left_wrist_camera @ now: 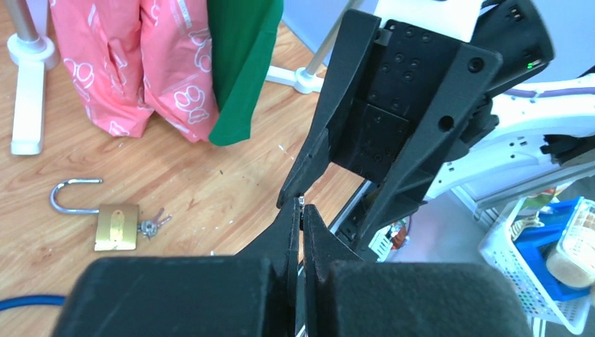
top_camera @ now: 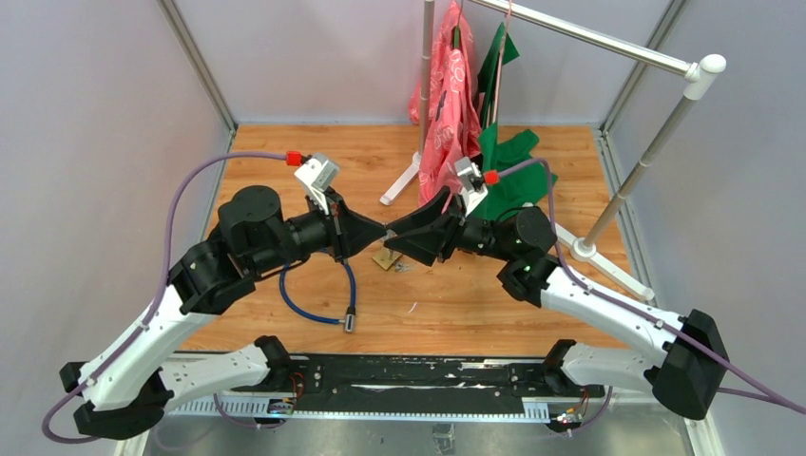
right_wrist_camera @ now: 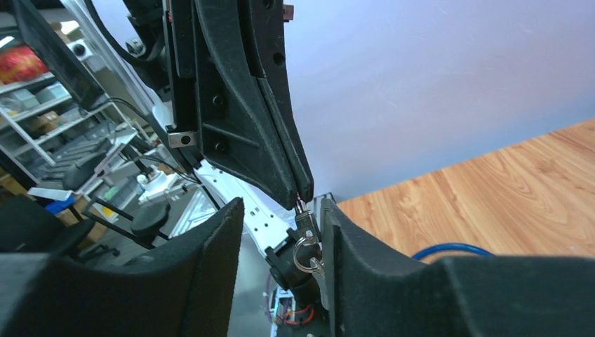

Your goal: Unlock with the key

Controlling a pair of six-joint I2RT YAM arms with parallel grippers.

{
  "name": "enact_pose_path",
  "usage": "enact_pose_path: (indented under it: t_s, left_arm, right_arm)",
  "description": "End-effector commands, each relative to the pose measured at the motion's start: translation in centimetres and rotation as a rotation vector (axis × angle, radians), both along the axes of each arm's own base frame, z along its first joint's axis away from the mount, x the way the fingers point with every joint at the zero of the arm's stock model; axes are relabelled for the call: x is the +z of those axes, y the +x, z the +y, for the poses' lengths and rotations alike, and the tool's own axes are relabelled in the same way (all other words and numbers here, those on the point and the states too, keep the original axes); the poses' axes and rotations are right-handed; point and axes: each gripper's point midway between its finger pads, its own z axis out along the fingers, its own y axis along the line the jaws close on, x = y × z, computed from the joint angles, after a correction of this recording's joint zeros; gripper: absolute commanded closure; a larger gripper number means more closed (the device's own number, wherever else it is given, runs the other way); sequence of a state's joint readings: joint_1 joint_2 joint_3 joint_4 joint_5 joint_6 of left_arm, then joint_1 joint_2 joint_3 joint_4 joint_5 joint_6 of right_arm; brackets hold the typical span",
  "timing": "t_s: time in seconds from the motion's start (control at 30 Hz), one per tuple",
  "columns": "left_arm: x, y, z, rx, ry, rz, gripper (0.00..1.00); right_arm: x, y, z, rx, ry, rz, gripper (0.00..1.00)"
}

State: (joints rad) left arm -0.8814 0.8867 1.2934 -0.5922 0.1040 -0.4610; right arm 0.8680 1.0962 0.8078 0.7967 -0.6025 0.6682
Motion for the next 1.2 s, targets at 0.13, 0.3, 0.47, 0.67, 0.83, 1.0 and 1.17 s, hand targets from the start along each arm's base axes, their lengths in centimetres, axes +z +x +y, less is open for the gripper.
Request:
enact_pose_path:
  t_s: [0.13,0.3,0.47,0.67,0.83,1.0,1.17]
  left_arm:
    - [3.7,-1.2,0.4,-0.029,-0.117,-0.057,1.00]
    - [4.2,-1.5,0.6,-0.031,-0.151,-0.069,1.00]
    - [4.7,-1.7,0.8,-0.031,-0.178,-0.072,1.00]
    - [4.2,-1.9,0.5,-0.042,-0.180,-0.056,1.00]
    - [3.9,-2.0,0.8,-0.041,-0.184,-0.063,1.00]
    - [3.7,-2.3,1.0,-0.050,-0.177,-0.075,1.00]
    - [4.4,-3.2,0.6,-0.108,-0.200,-0.097,1.00]
  right_arm:
    - [2.6,-1.4,-0.6,0.087,0.123,0.006,0.60]
    - [2.8,-2.0,-0.5,0.120,0.118,-0.009,0.63]
    - [2.9,-2.4,-0.4,0.148,0.119,-0.014,0.72]
    - [3.3,-2.6,-0.4,0.168,0.128,-0.017,0.74]
    - [3.5,-2.6,-0.3,0.168,0.125,-0.024,0.58]
    - [3.0,-1.9,-0.3,0.114,0.086,-0.044,0.43]
    - [3.5,-2.4,-0.4,0.135,0.065,-0.082,0.35]
